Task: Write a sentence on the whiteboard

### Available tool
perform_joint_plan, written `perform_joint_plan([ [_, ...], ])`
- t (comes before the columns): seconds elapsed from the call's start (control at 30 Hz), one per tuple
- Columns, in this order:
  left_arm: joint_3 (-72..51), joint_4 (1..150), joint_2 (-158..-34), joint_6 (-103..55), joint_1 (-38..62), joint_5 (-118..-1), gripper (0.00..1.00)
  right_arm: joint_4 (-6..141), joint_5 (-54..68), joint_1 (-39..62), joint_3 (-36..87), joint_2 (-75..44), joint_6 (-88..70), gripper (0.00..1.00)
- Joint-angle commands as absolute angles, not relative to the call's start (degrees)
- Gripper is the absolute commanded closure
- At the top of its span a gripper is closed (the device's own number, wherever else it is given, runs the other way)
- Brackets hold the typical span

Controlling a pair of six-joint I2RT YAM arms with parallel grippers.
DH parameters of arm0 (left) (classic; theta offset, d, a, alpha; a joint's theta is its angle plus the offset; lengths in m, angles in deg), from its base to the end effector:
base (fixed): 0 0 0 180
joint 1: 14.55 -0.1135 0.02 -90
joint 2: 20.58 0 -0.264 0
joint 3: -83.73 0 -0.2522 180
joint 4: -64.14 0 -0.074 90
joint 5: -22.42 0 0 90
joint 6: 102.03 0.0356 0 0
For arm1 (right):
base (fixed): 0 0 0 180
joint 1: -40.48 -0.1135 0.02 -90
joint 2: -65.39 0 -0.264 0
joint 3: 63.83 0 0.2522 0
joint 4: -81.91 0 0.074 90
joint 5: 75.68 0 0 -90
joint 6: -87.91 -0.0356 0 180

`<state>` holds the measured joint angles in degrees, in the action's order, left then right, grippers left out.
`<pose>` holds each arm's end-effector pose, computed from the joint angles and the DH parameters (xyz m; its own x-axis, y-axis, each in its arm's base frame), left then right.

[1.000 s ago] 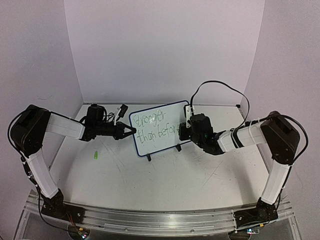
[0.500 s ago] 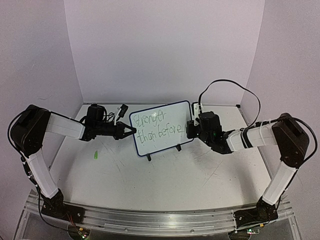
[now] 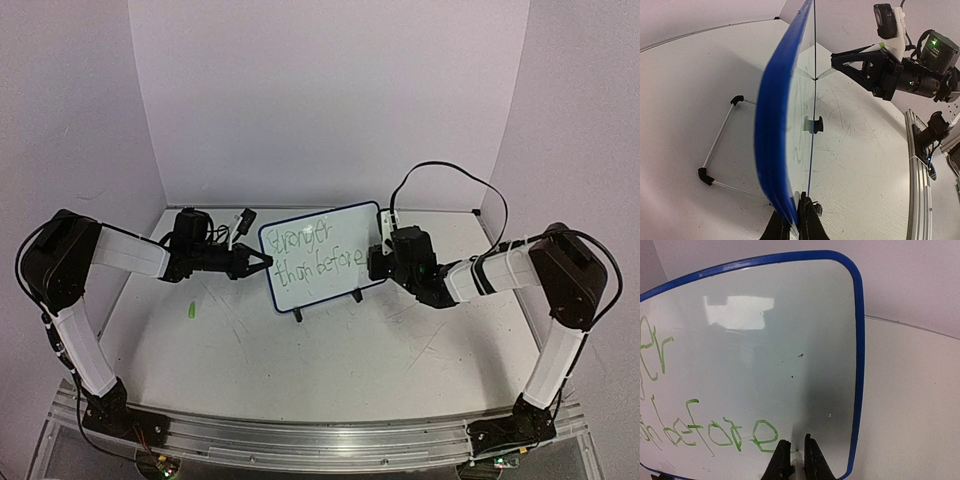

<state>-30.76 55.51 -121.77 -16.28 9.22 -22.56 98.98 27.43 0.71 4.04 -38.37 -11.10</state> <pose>0.3233 -0.1699 0.1803 -0.4789 0.1537 -0.8643 0.8282 0.4055 -0.3868 0.3049 0.2433 0.1870 -0.3166 -0.0651 -0.9463 -0.4135 0.9073 0.0760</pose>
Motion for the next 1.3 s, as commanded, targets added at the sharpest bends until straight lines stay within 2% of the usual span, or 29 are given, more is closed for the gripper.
perform_joint_plan([
  [0.0, -30.39, 59.44, -122.91, -9.13, 8.48, -30.76, 1.0, 100.64, 30.33, 1.16, 6.9, -40.12, -10.6, 1.0],
  [0.3, -30.33, 59.56, -123.06, -9.13, 8.54, -30.7, 1.0, 100.96, 30.61, 1.19, 7.22, -40.24, -9.82, 1.0],
  [0.67, -29.95, 59.79, -123.41, -9.56, 8.46, -31.89, 1.0, 98.1, 27.3, 1.2, -0.69, -26.3, -12.71, 1.0],
  [1.27, -29.72, 60.32, -123.64, -9.2, 8.49, -31.66, 1.0, 100.39, 27.43, 1.79, 6.05, -36.67, -10.84, 1.0],
])
